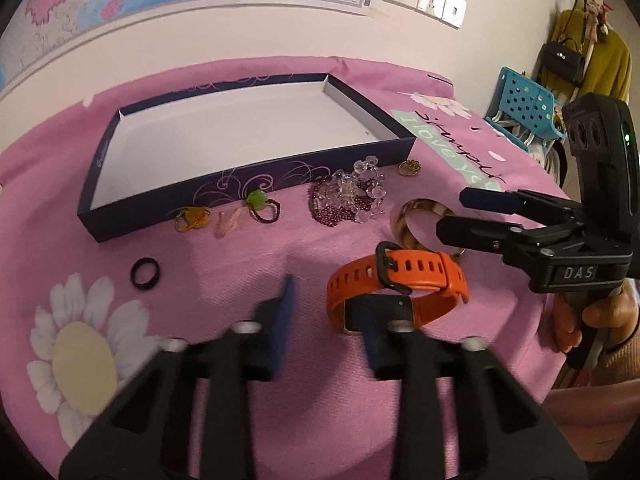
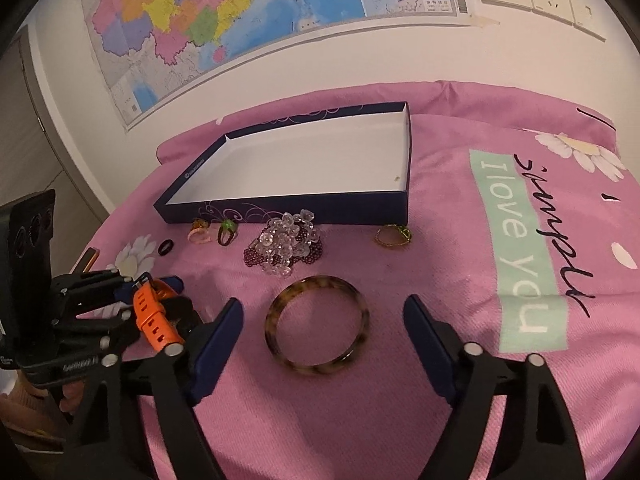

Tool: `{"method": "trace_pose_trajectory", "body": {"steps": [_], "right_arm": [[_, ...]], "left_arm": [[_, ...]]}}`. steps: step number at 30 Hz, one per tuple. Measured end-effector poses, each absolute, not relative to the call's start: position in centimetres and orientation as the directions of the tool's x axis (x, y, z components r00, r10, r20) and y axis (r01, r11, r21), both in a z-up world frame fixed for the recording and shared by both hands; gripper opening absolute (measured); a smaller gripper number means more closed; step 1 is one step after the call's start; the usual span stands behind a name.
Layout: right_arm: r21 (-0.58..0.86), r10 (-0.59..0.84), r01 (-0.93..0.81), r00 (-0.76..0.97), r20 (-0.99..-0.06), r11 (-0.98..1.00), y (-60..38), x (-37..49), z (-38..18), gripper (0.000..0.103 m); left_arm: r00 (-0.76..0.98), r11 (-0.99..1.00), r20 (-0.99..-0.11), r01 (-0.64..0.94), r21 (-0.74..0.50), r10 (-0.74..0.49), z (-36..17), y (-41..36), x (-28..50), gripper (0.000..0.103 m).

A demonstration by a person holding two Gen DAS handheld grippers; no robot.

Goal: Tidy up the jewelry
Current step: 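Grasp the orange watch band with the left gripper while the right gripper grasps the tortoiseshell bangle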

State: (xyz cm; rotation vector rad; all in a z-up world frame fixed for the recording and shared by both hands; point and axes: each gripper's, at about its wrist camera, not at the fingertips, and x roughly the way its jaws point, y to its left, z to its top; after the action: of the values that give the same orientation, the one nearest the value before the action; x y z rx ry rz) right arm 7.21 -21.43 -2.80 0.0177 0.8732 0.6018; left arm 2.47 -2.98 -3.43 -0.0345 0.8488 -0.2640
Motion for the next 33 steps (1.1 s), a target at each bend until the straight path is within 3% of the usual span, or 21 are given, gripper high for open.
{"method": "trace_pose_trajectory", "body": {"steps": [2, 12, 16, 18, 23, 30, 33], "right_arm": [[0.250, 0.496, -0.486, 0.482, -0.723, 0.837, -21.3, 7.4, -2.9, 0.070], [0.232, 0.478, -0.498, 0.450, -0.755, 0.835, -20.4, 8.1, -3.3, 0.056], [0.232, 0.484, -0.517, 0.429, -0.763, 0.824, -19.7, 8.1, -3.3, 0.041], [0.221, 0.481, -0.530, 0.424, -0.767, 0.819, -19.3, 8.0, -3.3, 0.041], [0.200, 0.462, -0.529, 0.426, -0.778, 0.825, -19.3, 8.3, -3.2, 0.040], [0.124, 0.413, -0.551, 0.439, -0.798, 0.826, -18.8, 8.4, -3.2, 0.034], [0.092, 0.392, -0.554, 0.451, -0.802, 0.827, -18.6, 8.5, -3.3, 0.024]], "left_arm": [[0.624, 0.964, -0.737, 0.212, -0.159, -0.259, -3.6, -2.7, 2.6, 0.008], [0.634, 0.980, -0.750, 0.073, -0.186, -0.190, -3.0, 1.0, 2.2, 0.007], [0.627, 0.982, -0.761, 0.042, -0.184, -0.169, -3.1, 2.4, 1.9, 0.007], [0.627, 0.984, -0.763, 0.037, -0.174, -0.158, -3.1, 2.6, 1.7, 0.009], [0.637, 0.989, -0.757, 0.067, -0.132, -0.144, -2.9, 2.3, 1.4, 0.034], [0.635, 0.986, -0.755, 0.105, -0.128, -0.166, -3.4, 2.0, 1.9, 0.033], [0.631, 0.983, -0.754, 0.114, -0.142, -0.183, -3.3, 1.9, 2.0, 0.021]]}}
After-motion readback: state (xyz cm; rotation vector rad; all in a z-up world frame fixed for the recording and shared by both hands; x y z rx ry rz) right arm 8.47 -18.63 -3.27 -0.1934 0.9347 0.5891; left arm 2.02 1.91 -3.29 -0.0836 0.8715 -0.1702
